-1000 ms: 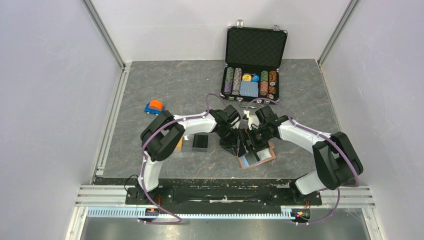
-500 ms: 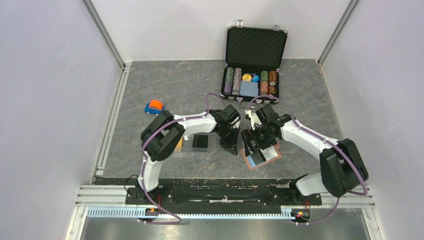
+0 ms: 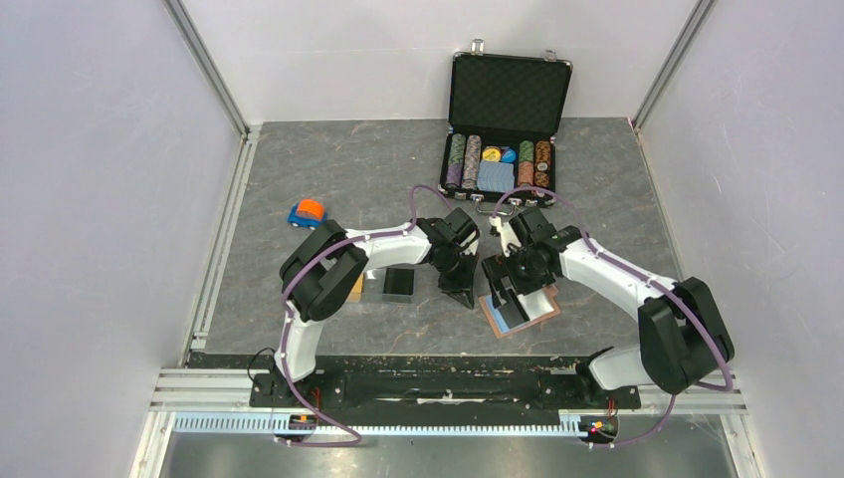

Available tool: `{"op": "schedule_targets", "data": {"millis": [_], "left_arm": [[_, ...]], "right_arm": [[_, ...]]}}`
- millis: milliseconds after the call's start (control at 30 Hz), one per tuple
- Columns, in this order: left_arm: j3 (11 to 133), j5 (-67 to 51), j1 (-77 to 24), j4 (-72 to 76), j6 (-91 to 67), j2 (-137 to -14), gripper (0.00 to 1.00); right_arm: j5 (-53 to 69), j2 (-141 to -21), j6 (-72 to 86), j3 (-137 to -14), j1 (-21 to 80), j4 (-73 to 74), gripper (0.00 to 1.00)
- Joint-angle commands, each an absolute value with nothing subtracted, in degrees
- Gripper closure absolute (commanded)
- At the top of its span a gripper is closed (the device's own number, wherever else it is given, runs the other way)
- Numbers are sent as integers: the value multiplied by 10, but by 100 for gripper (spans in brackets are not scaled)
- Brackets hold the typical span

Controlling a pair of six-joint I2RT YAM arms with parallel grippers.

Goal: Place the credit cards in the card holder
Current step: Insert the credit card into the card holder.

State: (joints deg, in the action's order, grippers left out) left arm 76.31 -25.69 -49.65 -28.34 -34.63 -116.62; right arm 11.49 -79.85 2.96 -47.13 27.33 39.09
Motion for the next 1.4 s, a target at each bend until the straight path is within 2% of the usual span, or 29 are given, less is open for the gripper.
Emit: {"op": "schedule_targets", "data": {"millis": [0, 267, 467, 567, 733, 1133, 1233, 1367], "left_arm": [[762, -275, -503, -266, -362, -1161, 98], [779, -299, -514, -260, -364, -1182, 98], [795, -306, -516, -261, -369, -1200, 98], [807, -309, -516, -265, -368, -1209, 98], [834, -293, -513, -287, -359, -1215, 98], [835, -262, -480, -288, -357, -1191, 98], [837, -238, -475, -306, -346, -1179, 97], [839, -179, -474, -354, -319, -1153, 87]], "right_arm": [[132, -812, 33, -460, 265, 372, 4], [194, -845, 49, -418, 261, 337, 27], [227, -839, 70, -424, 262, 332, 60], [250, -841, 84, -423, 262, 326, 68], [293, -849, 112, -407, 262, 294, 73], [356, -887, 179, -415, 262, 212, 73], [342, -891, 179, -437, 262, 219, 70], [308, -888, 156, -458, 262, 252, 58]]}}
